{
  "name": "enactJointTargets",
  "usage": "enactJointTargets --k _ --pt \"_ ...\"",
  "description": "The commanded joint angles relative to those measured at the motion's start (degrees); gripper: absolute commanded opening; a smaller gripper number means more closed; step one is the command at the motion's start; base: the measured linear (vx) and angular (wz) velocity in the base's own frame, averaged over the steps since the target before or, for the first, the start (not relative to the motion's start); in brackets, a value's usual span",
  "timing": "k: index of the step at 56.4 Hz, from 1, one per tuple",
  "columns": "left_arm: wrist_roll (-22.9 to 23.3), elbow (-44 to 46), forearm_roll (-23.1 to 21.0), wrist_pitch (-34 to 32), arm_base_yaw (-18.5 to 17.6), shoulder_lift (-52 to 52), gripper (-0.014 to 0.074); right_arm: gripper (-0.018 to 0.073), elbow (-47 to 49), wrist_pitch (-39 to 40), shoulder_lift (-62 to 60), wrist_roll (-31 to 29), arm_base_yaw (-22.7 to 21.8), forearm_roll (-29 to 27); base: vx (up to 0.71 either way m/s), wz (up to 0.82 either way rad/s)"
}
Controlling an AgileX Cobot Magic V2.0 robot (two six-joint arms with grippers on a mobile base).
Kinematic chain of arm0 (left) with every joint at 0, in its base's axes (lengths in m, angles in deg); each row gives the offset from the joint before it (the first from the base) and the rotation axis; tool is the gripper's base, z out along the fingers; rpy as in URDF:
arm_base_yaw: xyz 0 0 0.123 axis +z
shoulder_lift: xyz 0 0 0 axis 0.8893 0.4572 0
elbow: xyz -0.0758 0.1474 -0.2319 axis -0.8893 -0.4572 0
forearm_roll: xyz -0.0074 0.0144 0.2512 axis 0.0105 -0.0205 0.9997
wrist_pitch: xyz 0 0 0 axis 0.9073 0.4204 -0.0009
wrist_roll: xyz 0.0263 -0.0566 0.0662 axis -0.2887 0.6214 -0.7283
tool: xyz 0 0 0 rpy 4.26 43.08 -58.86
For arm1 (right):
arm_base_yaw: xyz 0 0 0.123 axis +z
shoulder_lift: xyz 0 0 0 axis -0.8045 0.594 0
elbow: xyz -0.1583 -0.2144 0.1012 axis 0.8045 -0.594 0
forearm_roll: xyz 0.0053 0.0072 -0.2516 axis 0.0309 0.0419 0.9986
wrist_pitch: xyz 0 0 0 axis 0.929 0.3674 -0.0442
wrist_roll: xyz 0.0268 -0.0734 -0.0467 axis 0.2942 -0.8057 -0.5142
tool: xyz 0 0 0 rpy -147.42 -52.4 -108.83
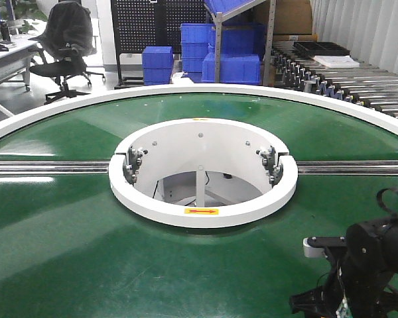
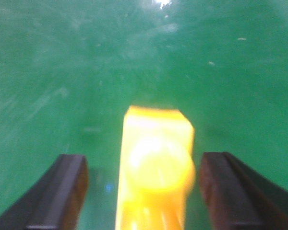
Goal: Pick red and yellow blocks into blue bin
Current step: 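Lower the right gripper onto the yellow brick and close on it, then lower the left gripper onto the red block and close on it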
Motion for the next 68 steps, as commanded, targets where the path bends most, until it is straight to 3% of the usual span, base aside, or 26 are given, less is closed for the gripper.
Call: enactJointTargets --k 1,4,6,10,24,37,44,68 --pt "0.32 2.13 0.68 -3.7 -0.3 -0.19 0.0576 0.0388 1.74 2.25 -1.57 0.32 -0.28 0.83 0.0 0.0" --pt "0.32 2.13 1.28 -3.65 -0.3 -0.19 0.0576 0.0283 1.74 2.25 -1.49 0.32 -0.28 0.83 0.0 0.0" --pt "0.32 2.13 1.33 -3.65 -0.3 -0.19 0.0576 0.0136 1.74 2.1 -1.54 0.25 -0.28 0.83 0.0 0.0" --pt "0.32 2.13 1.32 -3.45 -0.3 -0.19 0.0576 -0.0017 1.79 1.82 -2.08 0.0 -0.28 1.03 0.0 0.0" --pt "0.47 2.13 0.94 0.57 -0.3 -0.19 0.0576 -0.0012 1.73 2.87 -12.15 -3.12 -0.28 1.42 0.0 0.0" --pt "2.51 2.13 -1.64 19.92 -0.3 2.52 0.0576 -0.001 1.73 3.99 -24.61 -4.68 -0.28 1.68 0.0 0.0" --pt "2.66 2.13 -1.39 25.9 -0.52 8.45 0.0576 -0.001 1.73 3.46 -27.63 -4.68 -0.28 1.68 0.0 0.0" --pt "3.44 2.4 -1.62 26.45 -0.52 32.22 0.0576 -0.001 1.61 -0.88 -28.81 -5.38 -0.28 1.68 0.0 0.0"
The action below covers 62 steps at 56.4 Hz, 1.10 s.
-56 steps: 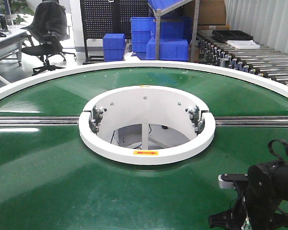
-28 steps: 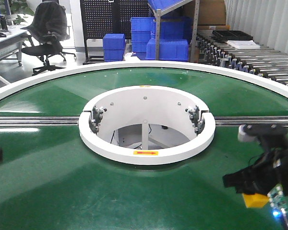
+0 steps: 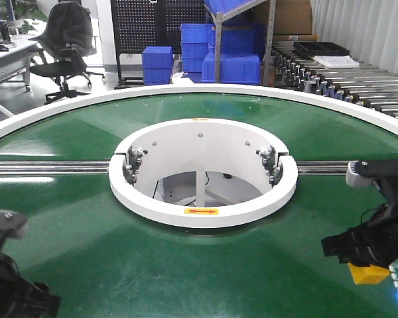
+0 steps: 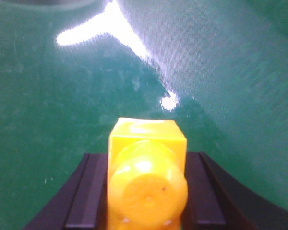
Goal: Pick red and yellow blocks into blue bin
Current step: 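Lower the left gripper onto the red block and close on it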
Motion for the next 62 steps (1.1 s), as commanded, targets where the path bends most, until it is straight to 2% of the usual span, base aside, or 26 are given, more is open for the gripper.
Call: enactJointTargets --k 1,19,55,62 --pt "0.81 1.92 -1.01 -2.99 -0.52 3.14 0.0576 -0.001 1.6 2.19 -1.86 -0.63 -0.22 0.98 0.0 0.0" --pt "0.81 1.92 -1.41 -3.52 -0.56 11.72 0.0576 -0.001 1.6 1.93 -1.86 -0.63 -0.22 0.98 0.0 0.0" --pt "0.81 1.92 -1.83 -4.19 -2.66 16.56 0.0573 -0.001 1.6 1.98 -1.86 -0.63 -0.22 0.98 0.0 0.0" --pt "0.89 1.92 -1.83 -3.36 -2.78 16.71 0.0527 -0.001 1.6 1.92 -1.86 -0.63 -0.22 0.98 0.0 0.0"
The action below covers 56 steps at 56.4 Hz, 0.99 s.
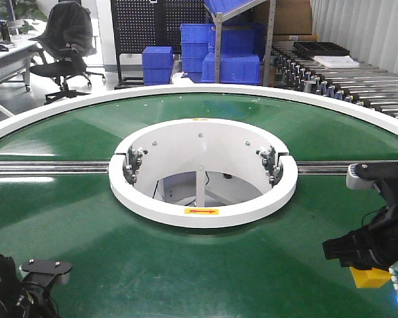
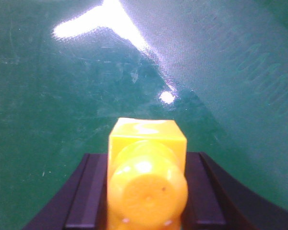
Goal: Pick red and yellow blocks into blue bin
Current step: 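Lower the left gripper onto the red block and close on it, then lift both held blocks off the conveyor table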
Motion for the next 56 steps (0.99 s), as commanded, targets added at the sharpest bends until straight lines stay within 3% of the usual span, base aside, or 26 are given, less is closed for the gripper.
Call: enactJointTargets --k 1,8,18,33,56 --pt "0.46 1.37 -0.67 -0.31 -0.5 -1.95 0.0515 -0.001 1.6 2.93 -1.86 -0.53 -0.22 0.98 0.0 0.0" --pt "0.5 1.37 -0.62 0.36 -0.5 -1.95 0.0353 -0.001 1.6 2.99 -1.86 -0.53 -0.22 0.98 0.0 0.0" --pt "0.45 1.37 0.29 1.17 -0.5 -2.02 -0.0005 -0.001 1.6 2.93 -1.86 -0.53 -0.22 0.91 0.0 0.0" --pt "-0.59 2.14 -0.3 -1.0 -1.13 -10.84 -0.0008 -0.001 1.6 3.46 -1.92 -0.53 -0.22 0.53 0.0 0.0" --pt "-1.21 2.02 -0.05 -12.76 -1.12 -46.74 -0.0005 -0.001 -1.52 11.46 -14.75 -6.69 -0.22 -4.9 0.0 0.0"
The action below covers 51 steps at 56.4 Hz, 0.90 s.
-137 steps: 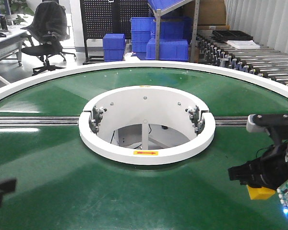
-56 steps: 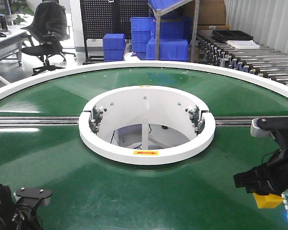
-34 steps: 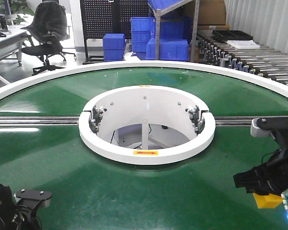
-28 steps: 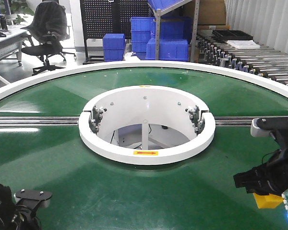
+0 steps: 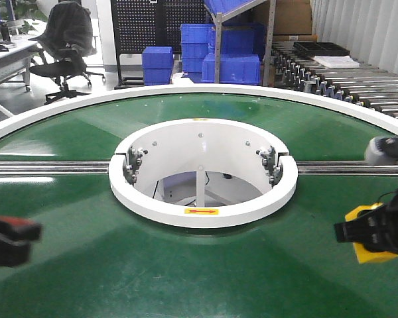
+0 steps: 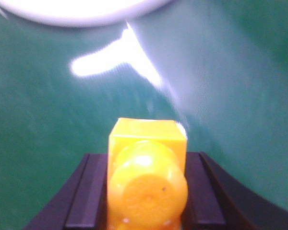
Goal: Pick red and yellow blocks into blue bin
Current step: 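Lift both held blocks off the conveyor table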
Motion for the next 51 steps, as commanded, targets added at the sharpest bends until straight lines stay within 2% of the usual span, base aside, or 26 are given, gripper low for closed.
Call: enactJointTargets --k 1,11,19,51 --pt "-0.07 2.02 -0.17 -5.55 -0.45 -7.41 -0.0005 -0.001 -0.75 7.3 -5.89 -2.06 -0.22 -0.87 0.0 0.0" --pt "-0.07 1.9 -0.22 -5.24 -0.45 -11.53 -0.0003 -0.001 -5.61 11.8 -12.09 -2.06 -0.22 -0.87 0.0 0.0" --pt "-0.07 1.9 -0.36 -3.52 -0.45 -11.51 -0.0001 -0.001 -5.89 10.45 -13.6 -2.0 -0.22 -0.81 0.0 0.0" --pt "-0.07 1.9 -0.36 -3.51 -0.45 -11.52 -0.0001 -0.001 -5.89 10.3 -13.6 -2.06 -0.22 -0.63 0.0 0.0"
